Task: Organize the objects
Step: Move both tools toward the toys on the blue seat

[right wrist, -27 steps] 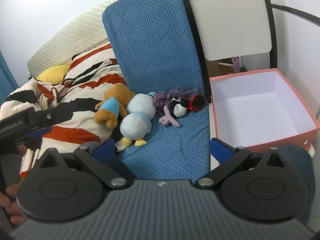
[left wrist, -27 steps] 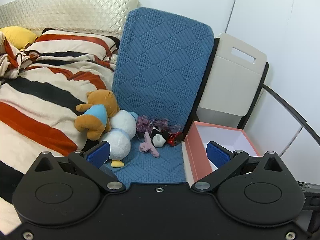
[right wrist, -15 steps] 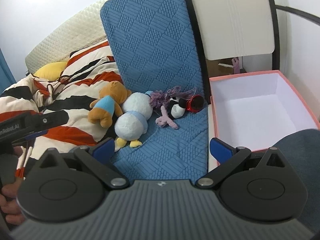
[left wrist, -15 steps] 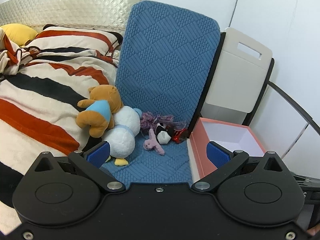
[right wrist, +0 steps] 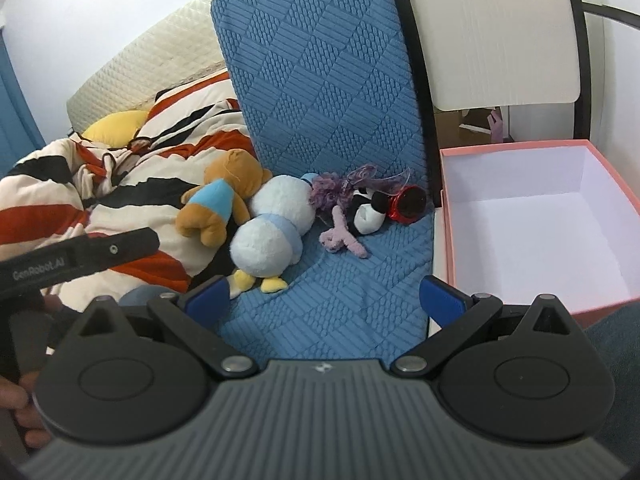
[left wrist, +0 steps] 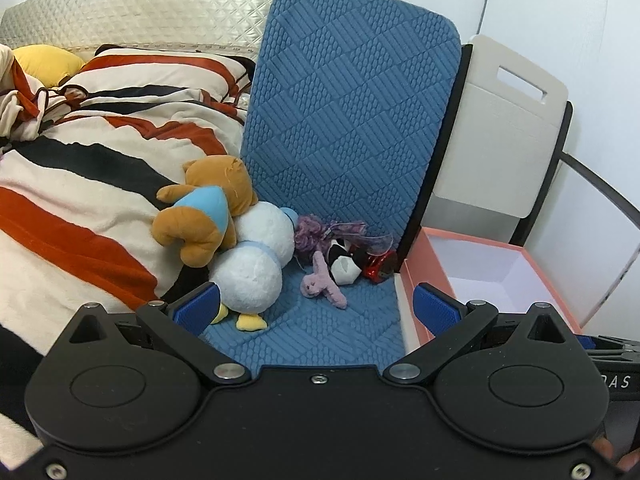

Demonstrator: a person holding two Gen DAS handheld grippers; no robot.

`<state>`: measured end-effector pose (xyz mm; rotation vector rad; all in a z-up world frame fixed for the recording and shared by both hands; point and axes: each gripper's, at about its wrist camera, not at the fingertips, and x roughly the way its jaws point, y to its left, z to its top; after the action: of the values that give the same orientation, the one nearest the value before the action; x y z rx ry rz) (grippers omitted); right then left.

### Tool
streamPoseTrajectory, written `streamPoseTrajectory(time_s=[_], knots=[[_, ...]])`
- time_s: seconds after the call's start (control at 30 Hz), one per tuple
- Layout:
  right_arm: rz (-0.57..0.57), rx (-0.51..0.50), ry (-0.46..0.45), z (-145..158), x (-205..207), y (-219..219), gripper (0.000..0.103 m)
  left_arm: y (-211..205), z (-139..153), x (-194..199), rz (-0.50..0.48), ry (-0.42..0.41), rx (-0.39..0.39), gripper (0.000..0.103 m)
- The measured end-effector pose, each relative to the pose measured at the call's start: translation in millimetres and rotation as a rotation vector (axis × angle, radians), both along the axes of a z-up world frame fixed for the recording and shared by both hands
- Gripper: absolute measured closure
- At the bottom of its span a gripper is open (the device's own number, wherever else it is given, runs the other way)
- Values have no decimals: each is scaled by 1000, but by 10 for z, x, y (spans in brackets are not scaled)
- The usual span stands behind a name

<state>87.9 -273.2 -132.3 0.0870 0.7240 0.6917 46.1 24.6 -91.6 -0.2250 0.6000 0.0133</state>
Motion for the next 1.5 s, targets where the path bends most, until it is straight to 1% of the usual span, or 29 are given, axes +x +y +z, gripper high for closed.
streamPoseTrajectory(time_s=[0.2, 0.3, 0.4, 0.43, 0.5, 0.57, 0.63, 0.8, 1.0, 1.07, 1.17, 1.23, 1.33, 1.43, 1.5], knots=[[-10, -1, -13, -140, 200, 19, 0, 33, -126, 151, -13, -14, -16, 0], [-10, 20, -1, -206, 300, 20, 0, 74, -176, 208, -1, -26, -35, 0], [-1, 25, -11, -250, 379, 49, 0, 112, -246, 265, 9, -36, -47, 0], [3, 25, -21, -263, 396, 57, 0, 123, -276, 285, 13, -43, -56, 0], [9, 26, -35, -294, 442, 79, 0, 165, -376, 343, 5, -56, -102, 0], [18, 26, -40, -320, 500, 102, 0, 184, -490, 425, 6, -46, -132, 0], [32, 32, -51, -332, 545, 112, 0, 179, -580, 495, 16, -43, -130, 0], [45, 36, -66, -376, 667, 128, 0, 129, -734, 668, 26, -29, -72, 0], [61, 34, -122, -437, 867, 244, 0, 117, -895, 913, 29, -12, -43, 0], [61, 39, -125, -435, 961, 290, 0, 117, -955, 1010, 27, -1, -35, 0], [63, 40, -116, -389, 1072, 365, 0, 140, -1048, 1152, 24, 34, -58, 0], [79, 51, -128, -351, 1115, 396, 0, 158, -1103, 1222, 22, 48, -83, 0], [90, 43, -158, -317, 1180, 450, 0, 171, -1177, 1323, 16, 63, -112, 0], [107, 44, -161, -344, 1291, 524, 0, 141, -1257, 1430, 5, 86, -117, 1], [129, 52, -134, -393, 1401, 583, 0, 100, -1306, 1505, -14, 95, -115, 1]])
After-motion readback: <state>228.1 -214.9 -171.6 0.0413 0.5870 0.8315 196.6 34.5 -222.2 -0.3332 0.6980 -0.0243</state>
